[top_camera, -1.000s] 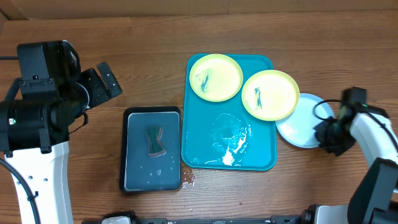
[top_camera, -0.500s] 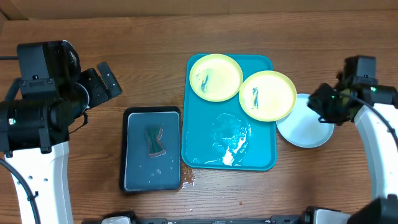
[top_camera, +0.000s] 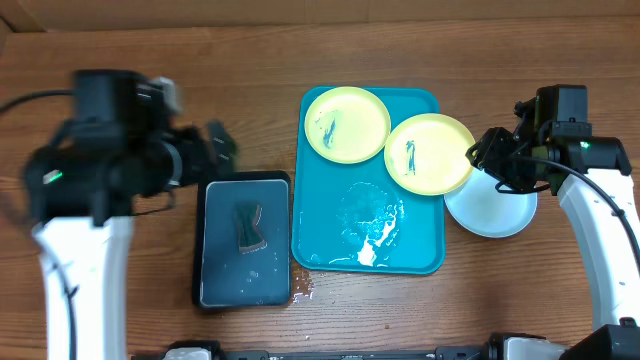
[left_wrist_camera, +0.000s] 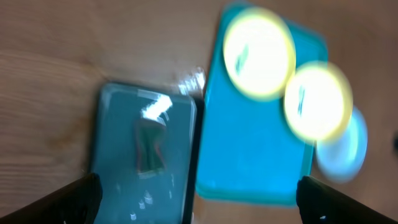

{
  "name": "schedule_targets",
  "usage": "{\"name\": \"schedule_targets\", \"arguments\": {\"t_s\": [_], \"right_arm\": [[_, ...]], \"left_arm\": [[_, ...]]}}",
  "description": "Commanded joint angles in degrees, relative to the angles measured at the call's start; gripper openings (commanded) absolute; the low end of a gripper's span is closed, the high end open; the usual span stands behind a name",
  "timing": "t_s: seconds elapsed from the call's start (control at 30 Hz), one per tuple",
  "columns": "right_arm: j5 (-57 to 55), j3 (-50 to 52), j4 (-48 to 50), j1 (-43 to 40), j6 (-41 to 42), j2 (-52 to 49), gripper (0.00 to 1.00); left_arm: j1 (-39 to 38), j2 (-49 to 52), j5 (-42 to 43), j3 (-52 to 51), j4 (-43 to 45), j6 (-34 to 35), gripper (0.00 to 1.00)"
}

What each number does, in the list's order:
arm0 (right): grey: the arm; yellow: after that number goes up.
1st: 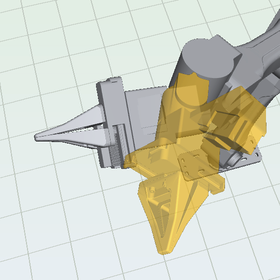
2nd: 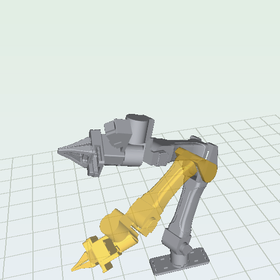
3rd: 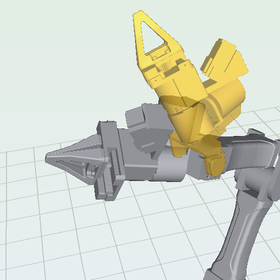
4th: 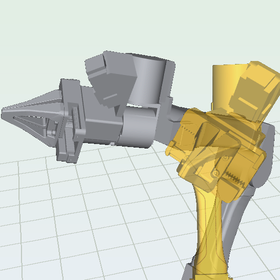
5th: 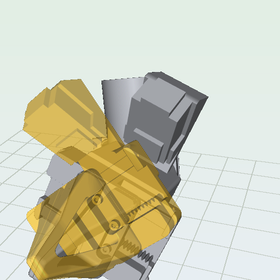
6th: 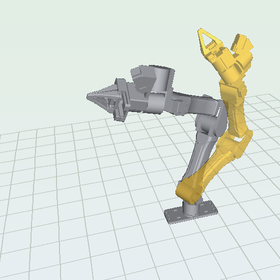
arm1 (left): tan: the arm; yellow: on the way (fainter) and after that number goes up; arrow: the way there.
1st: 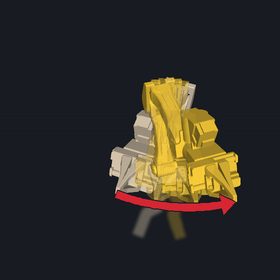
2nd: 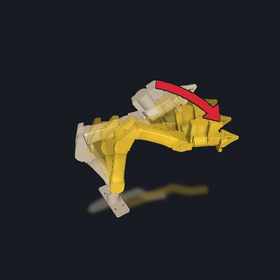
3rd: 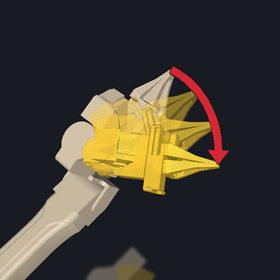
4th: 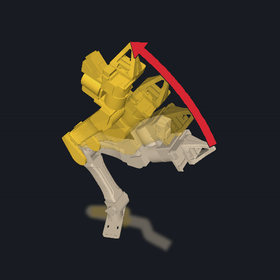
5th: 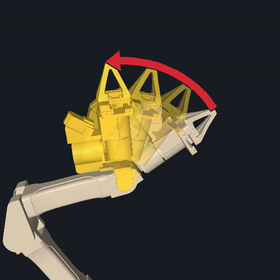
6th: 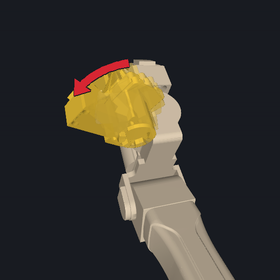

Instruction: Clean dirty plates on tray and stack at the side

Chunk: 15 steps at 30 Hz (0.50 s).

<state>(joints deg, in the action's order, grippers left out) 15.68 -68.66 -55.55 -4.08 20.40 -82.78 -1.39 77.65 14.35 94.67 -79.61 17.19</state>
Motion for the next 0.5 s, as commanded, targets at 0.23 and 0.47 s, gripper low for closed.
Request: {"name": "schedule_targets", "arguments": {"t_s": [0.23,0.47], "right_arm": [[0.50,0.07,-1.18,0.26,-0.74,-1.77,0.48],[0.46,0.07,-1.05,0.26,-0.74,-2.97,0.48]], "left_arm": [[-7.98,17.81,-7.34,-23.12,9.97,7.15,0.74],[-8.02,28.37,-9.05,-25.83,17.75,7.76,0.36]]}}
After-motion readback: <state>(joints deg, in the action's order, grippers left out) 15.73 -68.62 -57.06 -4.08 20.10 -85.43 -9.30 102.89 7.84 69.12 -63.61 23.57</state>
